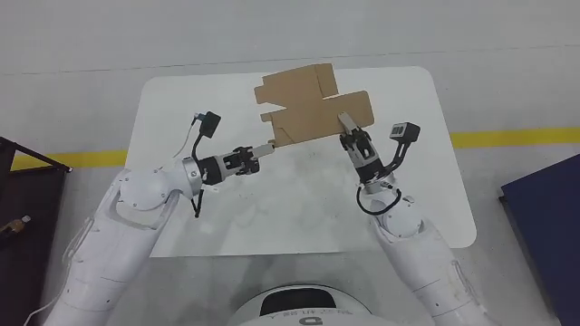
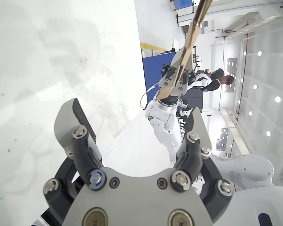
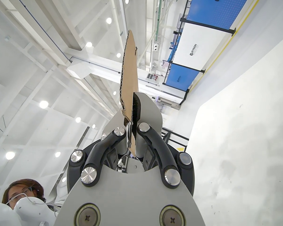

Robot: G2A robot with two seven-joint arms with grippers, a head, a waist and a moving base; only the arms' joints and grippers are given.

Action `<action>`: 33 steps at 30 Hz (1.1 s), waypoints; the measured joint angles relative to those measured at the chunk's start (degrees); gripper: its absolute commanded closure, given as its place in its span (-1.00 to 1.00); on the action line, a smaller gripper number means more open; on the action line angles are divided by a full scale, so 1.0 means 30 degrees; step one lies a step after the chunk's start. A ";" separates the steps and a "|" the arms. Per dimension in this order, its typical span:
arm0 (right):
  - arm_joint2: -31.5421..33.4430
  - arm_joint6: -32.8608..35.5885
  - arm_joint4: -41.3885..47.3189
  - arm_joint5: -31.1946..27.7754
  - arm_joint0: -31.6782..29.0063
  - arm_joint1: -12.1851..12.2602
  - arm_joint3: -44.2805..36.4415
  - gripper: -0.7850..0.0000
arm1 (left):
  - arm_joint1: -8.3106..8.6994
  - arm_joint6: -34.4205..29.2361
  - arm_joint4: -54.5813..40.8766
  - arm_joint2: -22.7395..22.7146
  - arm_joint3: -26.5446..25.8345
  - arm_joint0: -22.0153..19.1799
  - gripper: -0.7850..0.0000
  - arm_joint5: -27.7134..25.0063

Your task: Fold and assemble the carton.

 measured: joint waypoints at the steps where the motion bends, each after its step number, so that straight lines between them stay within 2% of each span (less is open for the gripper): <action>1: -0.0016 0.0019 -0.0044 0.0001 -0.0039 -0.0004 -0.0102 1.00 | -0.0035 -0.0123 -0.0173 0.0174 0.0155 -0.0190 -0.87 -0.0020; 6: -0.0072 0.0137 -0.0185 -0.0013 -0.0431 -0.0014 -0.0889 1.00 | -0.0212 -0.0282 -0.0258 0.1105 0.1136 -0.1090 -0.80 0.0238; 12: -0.0011 0.0388 -0.0049 0.0030 -0.0778 -0.0003 -0.1424 1.00 | -0.0291 -0.0203 -0.0739 0.1258 0.1689 -0.1492 -0.66 0.0330; 20: -0.0226 0.1015 0.0372 0.0217 -0.0744 -0.0025 -0.1683 1.00 | -0.0281 -0.0047 -0.0914 0.1121 0.1686 -0.1408 -0.65 0.0257; 27: -0.0248 0.0829 0.0035 0.0824 -0.0449 -0.0072 -0.1096 1.00 | -0.0203 0.0110 -0.0584 0.0815 0.1149 -0.1067 -0.45 -0.0202; 33: -0.0363 0.0518 -0.1100 0.1181 -0.0323 -0.0109 -0.0770 1.00 | -0.0119 0.0231 -0.0453 0.0467 0.0792 -0.0663 -0.36 -0.0245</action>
